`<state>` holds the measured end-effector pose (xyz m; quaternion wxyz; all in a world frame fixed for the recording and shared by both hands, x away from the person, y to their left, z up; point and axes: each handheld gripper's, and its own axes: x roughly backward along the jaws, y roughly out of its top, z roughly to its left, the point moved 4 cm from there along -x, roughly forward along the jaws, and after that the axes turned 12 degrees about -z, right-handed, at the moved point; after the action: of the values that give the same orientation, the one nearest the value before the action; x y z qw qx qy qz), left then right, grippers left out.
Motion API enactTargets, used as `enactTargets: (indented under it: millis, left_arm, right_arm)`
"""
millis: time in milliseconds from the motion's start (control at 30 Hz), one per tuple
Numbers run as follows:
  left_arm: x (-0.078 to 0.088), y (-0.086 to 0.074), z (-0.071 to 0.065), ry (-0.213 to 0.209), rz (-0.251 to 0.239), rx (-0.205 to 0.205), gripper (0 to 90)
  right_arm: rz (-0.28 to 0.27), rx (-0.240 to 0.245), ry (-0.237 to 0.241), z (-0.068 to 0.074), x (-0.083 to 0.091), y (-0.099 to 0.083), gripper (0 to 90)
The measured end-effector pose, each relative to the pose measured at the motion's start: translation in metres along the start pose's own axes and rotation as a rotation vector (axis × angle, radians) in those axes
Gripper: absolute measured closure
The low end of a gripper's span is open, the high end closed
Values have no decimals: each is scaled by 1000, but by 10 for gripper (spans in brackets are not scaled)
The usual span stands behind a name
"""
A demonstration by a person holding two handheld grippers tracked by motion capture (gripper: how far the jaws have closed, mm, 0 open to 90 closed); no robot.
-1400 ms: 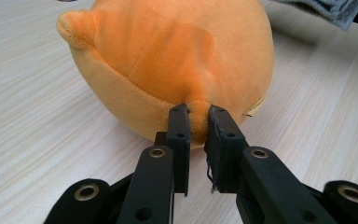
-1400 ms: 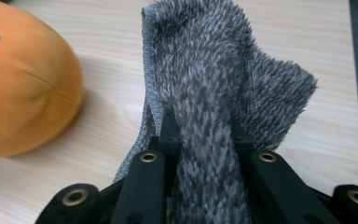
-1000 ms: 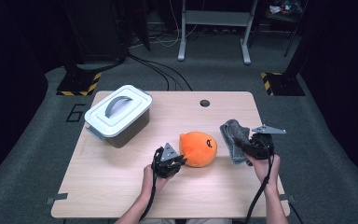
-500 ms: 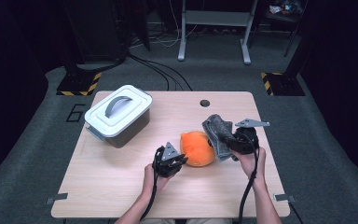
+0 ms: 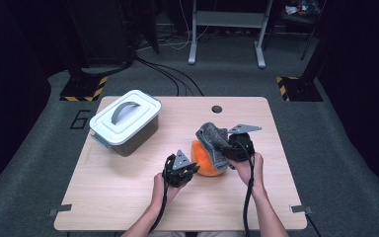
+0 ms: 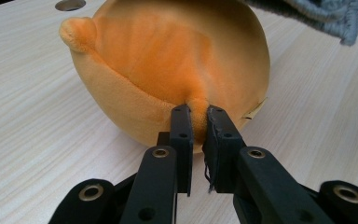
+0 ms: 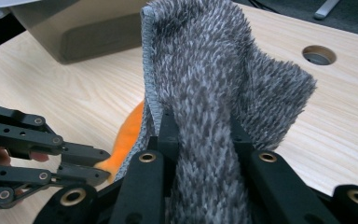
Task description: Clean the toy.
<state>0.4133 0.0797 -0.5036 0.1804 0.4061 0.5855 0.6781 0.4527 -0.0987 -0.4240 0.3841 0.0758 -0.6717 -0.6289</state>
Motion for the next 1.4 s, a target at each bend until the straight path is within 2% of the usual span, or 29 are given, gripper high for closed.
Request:
enactTargets:
  millis: [367,433,567,700,767,933,1133,1233,1400]
  left_arm:
    - [-1,3,-2,-5,-8,-10,825]
    - [-2,3,-2,-8,-10,-12,826]
    - [-3,2,-2,-17,-1,-7,825]
    - [-4,2,-1,-4,-8,-5,820]
    - [-4,2,-1,-12,0,-3,821]
    - [-5,3,-1,0,-3,-1,823]
    - [-6,3,-1,3,-6,6,823]
    - [-6,3,-1,6,-7,9,823]
    - [-6,3,-1,5,-7,9,824]
  right_arm:
    - [37,46,29,22,-18,-2,739]
    - [52,52,16,23,-21,-5,739]
    - [70,63,7,20,-28,-13,741]
    - [73,35,3,15,-32,-19,744]
    - [72,26,7,13,-33,-20,745]
    - [70,38,-2,12,-33,-21,745]
    - [62,70,-21,13,-30,-20,743]
    - [69,69,-34,12,-25,-19,743]
    - [69,74,-60,4,-18,-20,742]
